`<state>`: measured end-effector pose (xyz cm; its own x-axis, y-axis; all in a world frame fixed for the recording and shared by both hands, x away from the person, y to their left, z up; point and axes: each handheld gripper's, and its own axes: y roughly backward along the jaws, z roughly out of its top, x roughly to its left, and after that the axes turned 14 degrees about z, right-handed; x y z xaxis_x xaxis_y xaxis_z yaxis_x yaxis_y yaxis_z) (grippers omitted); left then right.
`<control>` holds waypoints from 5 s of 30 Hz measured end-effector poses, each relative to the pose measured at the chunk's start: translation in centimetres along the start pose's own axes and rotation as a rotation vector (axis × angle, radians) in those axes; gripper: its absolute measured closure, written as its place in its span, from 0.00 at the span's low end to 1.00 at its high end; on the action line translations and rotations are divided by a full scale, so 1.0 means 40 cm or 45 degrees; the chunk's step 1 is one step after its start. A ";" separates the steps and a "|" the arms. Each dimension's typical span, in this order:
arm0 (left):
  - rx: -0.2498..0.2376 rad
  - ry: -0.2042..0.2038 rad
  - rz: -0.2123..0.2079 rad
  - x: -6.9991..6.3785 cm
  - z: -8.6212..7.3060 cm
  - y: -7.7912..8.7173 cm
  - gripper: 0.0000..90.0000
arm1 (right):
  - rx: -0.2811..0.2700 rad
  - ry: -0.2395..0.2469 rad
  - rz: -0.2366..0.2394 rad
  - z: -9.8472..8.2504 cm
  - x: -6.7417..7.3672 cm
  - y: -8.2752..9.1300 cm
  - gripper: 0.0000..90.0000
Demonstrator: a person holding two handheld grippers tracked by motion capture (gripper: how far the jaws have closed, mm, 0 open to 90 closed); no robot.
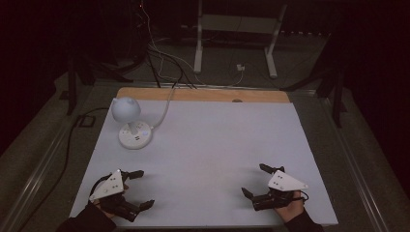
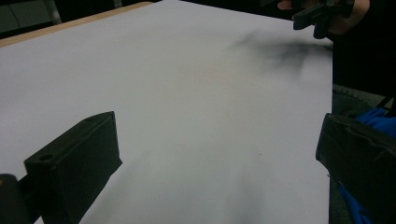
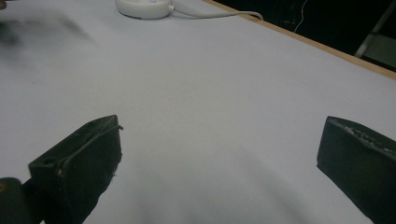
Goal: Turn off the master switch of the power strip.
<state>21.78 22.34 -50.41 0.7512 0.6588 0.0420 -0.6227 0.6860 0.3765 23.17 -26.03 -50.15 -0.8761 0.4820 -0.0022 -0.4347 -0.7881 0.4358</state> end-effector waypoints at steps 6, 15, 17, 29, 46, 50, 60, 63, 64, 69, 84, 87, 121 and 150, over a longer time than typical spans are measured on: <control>0.006 0.008 -0.008 0.000 0.000 -0.001 0.00 | 0.008 0.023 -0.009 0.004 0.005 -0.002 0.00; 0.027 -0.015 -0.014 -0.004 0.000 -0.004 0.00 | -0.030 0.034 -0.029 0.009 0.011 0.003 0.00; 0.027 -0.010 -0.015 -0.004 0.000 -0.005 0.00 | -0.039 0.027 -0.027 0.011 0.011 0.005 0.00; 0.031 -0.017 -0.062 -0.015 0.016 -0.004 0.00 | -0.047 0.005 -0.019 0.013 0.009 0.006 0.00; 0.026 -0.014 -0.079 -0.028 0.078 -0.005 0.00 | -0.063 0.014 -0.027 0.019 0.015 0.009 0.00; 0.025 -0.023 -0.067 -0.029 0.096 -0.005 0.00 | -0.062 0.006 -0.023 0.018 0.015 0.009 0.00; 0.006 -0.016 -0.022 -0.010 0.139 -0.013 0.00 | -0.070 0.004 -0.025 0.018 0.014 0.011 0.00; 0.008 -0.011 -0.012 -0.003 0.152 -0.017 0.00 | -0.072 0.003 -0.025 0.019 0.015 0.012 0.00; 0.006 -0.007 -0.010 -0.001 0.156 -0.019 0.00 | -0.074 0.004 -0.025 0.019 0.015 0.012 0.00; 0.006 0.009 0.022 0.011 0.174 -0.036 0.00 | -0.075 0.000 -0.023 0.018 0.015 0.012 0.00; -0.016 0.079 0.238 0.060 0.211 -0.072 0.00 | -0.085 -0.005 -0.008 0.019 0.015 0.013 0.00; -0.002 0.110 0.300 0.069 0.211 -0.087 0.00 | -0.085 -0.006 -0.005 0.019 0.015 0.013 0.00; 0.213 0.329 0.846 0.127 0.185 -0.199 0.00 | -0.095 -0.015 0.006 0.019 0.015 0.014 0.00; 0.259 0.308 1.079 0.151 0.169 -0.250 0.62 | -0.087 -0.020 0.010 0.016 0.013 0.012 0.00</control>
<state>34.01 17.37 -47.66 -0.0228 0.9809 0.1930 -0.8782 -0.1119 0.4650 22.63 -25.92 -49.38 -0.8765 0.4811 0.0155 -0.4414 -0.8162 0.3729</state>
